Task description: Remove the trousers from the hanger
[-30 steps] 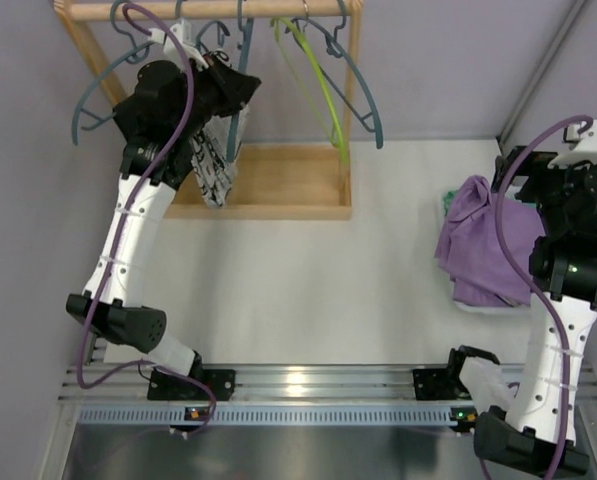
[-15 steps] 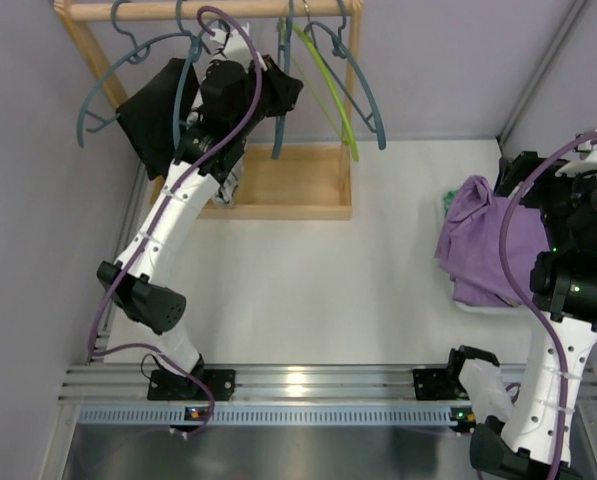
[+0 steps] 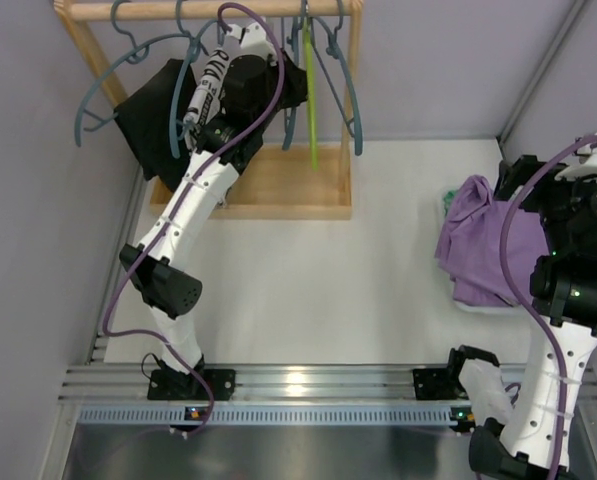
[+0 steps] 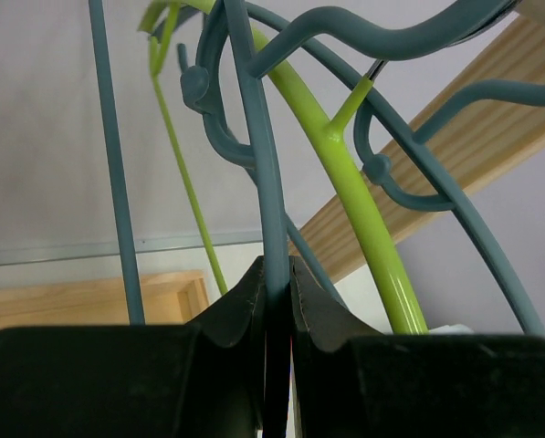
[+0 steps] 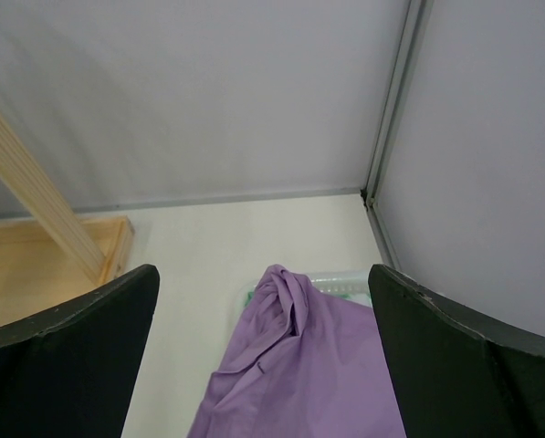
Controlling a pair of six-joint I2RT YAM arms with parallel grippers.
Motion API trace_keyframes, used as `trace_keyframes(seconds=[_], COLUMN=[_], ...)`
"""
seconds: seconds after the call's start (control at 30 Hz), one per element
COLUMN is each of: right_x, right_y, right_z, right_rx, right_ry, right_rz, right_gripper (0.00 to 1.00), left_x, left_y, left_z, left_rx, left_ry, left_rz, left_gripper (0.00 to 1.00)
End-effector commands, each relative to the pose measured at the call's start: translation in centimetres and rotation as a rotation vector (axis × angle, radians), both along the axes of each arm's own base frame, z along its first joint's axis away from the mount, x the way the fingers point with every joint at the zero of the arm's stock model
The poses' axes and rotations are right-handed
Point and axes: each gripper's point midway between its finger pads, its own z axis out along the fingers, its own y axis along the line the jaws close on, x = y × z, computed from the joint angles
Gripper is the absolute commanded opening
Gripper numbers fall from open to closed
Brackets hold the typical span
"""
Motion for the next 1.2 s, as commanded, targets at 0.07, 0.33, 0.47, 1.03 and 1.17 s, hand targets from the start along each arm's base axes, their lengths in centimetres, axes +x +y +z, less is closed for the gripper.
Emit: trace_keyframes(seconds=[0.07,0.33,0.47,1.03,1.17], right_x=[-0.9,-0.9,-1.0,-1.2,-1.2], right_y=[-0.4,-0.3,-0.2,0.0,0.2], right_z=[1.5,1.4,1.4,1.3,1.2], right_rx=[-0.011,-0.006,-0.013,-0.007,0.000], right_ry=[-0.051,-0.045,-0.046,-0.047,-0.050], right_rz=[-0.027,-0.024,-0.023,-0.011,-0.003], right_gripper=[0.99,0.99,0.99,1.00,0.99], left_x=[-0.6,-1.0,-1.5,-4.4,-6.0], left_y=[0.9,-2.8,-4.4,-3.2,-2.3], left_z=[3.7,1.9,2.1,6.1,7.2], left_rx=[-0.046,-0.057,-0.060,-0.028,-0.028], left_ry=[-0.089,-0.057,-0.069,-0.182,-0.200], left_rz=[0.038,-0.112,-0.149,-0.142,-0.149], left_gripper=[0.00,0.00,0.00,0.32,0.39])
